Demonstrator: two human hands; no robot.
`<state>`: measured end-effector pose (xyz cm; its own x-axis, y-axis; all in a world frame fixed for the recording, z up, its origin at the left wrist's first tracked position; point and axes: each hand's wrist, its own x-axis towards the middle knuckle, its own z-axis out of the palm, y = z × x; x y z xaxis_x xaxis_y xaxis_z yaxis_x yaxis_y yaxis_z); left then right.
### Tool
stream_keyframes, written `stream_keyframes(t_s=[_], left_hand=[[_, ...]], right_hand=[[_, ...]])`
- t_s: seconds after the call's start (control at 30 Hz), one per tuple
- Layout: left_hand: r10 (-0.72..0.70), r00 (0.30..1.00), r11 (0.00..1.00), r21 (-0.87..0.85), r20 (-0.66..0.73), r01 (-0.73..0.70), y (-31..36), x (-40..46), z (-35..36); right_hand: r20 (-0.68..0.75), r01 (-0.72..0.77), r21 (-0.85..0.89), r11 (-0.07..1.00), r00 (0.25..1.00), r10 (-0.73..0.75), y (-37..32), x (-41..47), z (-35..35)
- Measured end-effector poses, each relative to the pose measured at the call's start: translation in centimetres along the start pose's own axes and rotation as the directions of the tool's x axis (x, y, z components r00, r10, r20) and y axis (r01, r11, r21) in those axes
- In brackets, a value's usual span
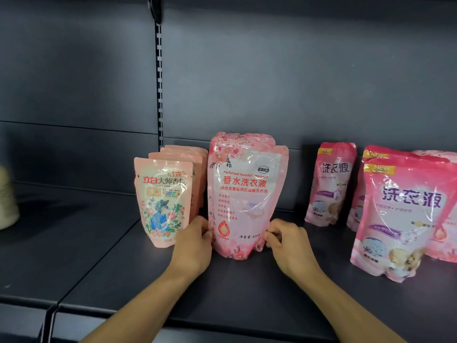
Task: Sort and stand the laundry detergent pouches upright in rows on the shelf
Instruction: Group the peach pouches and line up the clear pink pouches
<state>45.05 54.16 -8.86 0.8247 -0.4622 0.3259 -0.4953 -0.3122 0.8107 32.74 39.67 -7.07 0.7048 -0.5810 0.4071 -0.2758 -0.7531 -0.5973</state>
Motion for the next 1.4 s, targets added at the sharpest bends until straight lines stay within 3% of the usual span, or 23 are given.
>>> stream_keyframes(t_s=[0.1,0.2,0.37,0.8,0.93,1.1,1.4], left_hand=[[0.000,0.994,0.987,-0.163,0.111,0.019,0.6,-1.0,-0.2],[0.030,0.980,0.986,-0.167,0.195,0.003,1.3,-1.8,0.1],[0.018,0.990,1.000,0.004,0.140,-0.019,1.2,-1.2,0.6],[0.016,0.988,1.000,0.011,0.153,-0.018,1.3,-1.9,0.1],[0.172,0.983,0.973,0.143,0.069,-0.180,1.9,-4.2,-1.4],[0.463,0.880,0.847,0.240,0.106,-0.474,3.8,-5.6,-1.9],[0.567,0.760,0.766,0.135,0.319,-0.628,9.8,-7.9,2.8]], right_hand=[[-0.004,0.001,0.008,1.000,1.000,-0.001,0.0,-0.3,0.0],[0.005,-0.007,-0.002,1.000,1.000,0.007,-0.1,-0.3,0.0],[-0.002,0.005,-0.010,1.000,1.000,-0.005,-0.1,-0.4,0.1],[0.047,0.021,0.013,1.000,0.999,-0.022,0.0,-0.9,0.1],[-0.013,0.015,0.003,1.000,1.000,-0.015,0.4,-2.2,-1.1],[-0.093,0.108,-0.200,0.974,0.987,-0.129,1.1,-5.8,-3.8],[-0.176,0.016,-0.429,0.903,0.979,-0.101,4.1,-10.4,-11.8]])
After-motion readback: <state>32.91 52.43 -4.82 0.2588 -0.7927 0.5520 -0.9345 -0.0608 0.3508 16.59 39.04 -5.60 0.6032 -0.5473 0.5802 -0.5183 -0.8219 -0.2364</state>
